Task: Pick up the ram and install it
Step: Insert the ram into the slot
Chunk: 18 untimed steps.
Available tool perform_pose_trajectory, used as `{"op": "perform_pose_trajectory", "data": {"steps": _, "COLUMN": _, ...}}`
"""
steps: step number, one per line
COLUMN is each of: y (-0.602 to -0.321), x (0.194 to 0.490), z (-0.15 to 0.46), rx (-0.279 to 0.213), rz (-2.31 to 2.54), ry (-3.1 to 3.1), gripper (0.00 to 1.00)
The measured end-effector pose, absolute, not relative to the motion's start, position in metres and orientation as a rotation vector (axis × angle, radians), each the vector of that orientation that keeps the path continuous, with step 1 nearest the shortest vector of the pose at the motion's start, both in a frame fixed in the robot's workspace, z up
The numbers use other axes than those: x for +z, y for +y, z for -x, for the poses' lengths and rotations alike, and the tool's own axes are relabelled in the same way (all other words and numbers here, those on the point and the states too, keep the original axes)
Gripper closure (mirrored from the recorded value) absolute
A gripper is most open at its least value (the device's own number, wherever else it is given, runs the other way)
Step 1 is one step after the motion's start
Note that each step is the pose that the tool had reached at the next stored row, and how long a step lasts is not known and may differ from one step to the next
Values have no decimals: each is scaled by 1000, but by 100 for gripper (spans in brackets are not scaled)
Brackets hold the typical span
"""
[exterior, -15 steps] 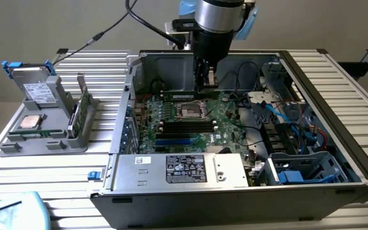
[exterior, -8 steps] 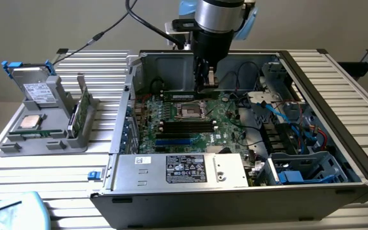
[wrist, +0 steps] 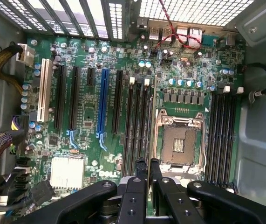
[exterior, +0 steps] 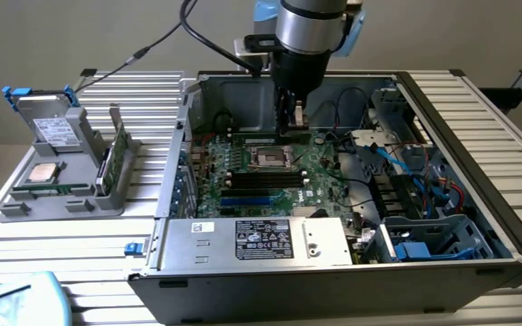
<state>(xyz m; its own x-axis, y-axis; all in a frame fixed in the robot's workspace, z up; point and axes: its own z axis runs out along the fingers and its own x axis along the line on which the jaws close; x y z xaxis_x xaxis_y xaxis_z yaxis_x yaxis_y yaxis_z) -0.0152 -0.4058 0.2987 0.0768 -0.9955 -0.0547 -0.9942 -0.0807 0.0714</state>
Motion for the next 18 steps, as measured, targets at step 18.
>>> {"op": "perform_pose_trajectory", "data": {"steps": 18, "y": -406, "x": 266, "z": 18, "rx": -136, "rz": -2293, "ry": -2119, "gripper": 86}}
